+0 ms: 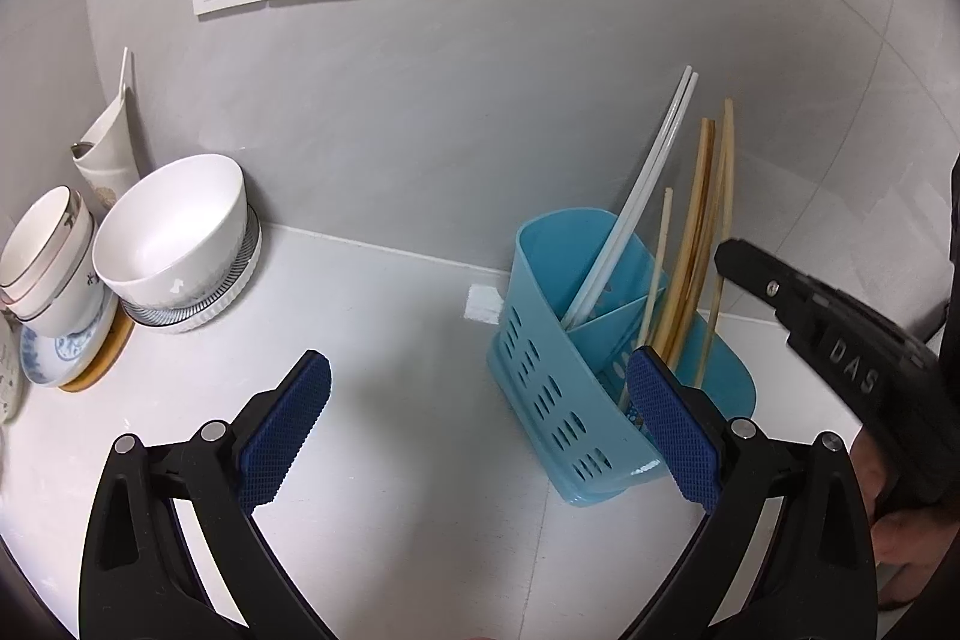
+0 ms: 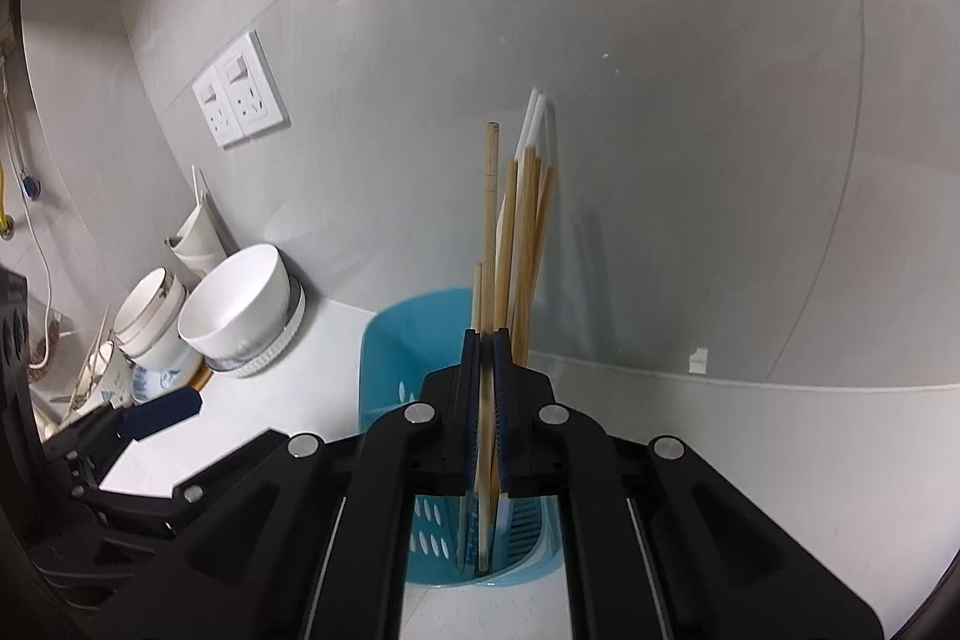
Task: Organize utensils
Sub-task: 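Lower the red-tipped chopstick into the holder and open the right tool, then move both open tools back over the remaining chopsticks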
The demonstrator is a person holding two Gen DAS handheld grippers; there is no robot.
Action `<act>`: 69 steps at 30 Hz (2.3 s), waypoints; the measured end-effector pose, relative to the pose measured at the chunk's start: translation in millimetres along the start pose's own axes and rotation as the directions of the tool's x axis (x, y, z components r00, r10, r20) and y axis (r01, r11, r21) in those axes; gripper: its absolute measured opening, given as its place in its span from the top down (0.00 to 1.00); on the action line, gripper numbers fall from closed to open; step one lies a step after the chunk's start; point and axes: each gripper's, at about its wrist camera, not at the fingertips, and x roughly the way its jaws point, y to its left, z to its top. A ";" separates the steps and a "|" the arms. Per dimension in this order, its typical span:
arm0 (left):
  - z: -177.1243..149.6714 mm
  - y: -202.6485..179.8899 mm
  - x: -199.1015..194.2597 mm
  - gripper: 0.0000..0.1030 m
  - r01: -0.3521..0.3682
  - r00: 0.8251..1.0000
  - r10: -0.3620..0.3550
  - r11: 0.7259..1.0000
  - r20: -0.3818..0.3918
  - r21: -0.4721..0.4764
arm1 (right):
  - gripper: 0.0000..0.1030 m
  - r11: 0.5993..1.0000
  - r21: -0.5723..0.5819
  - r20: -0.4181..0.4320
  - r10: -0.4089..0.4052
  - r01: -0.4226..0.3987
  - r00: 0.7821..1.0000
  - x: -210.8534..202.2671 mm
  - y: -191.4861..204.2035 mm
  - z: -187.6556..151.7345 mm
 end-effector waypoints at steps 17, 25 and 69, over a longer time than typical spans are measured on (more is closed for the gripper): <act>-0.1 -5.2 -3.9 0.06 0.005 1.000 -0.005 1.000 0.000 0.002 | 0.48 0.994 -0.016 -0.105 -0.111 0.110 0.988 -24.2 -14.7 0.6; -2.8 -30.5 -13.9 0.06 0.026 1.000 -0.025 0.997 -0.013 0.067 | 0.18 0.978 0.007 -0.161 -0.205 0.209 0.965 -56.0 -55.4 -10.0; -212.5 -221.4 -20.3 0.06 0.158 0.907 -0.053 0.962 -0.417 0.223 | 0.11 0.887 0.067 -0.483 -0.372 0.457 0.793 -191.9 -202.7 -219.5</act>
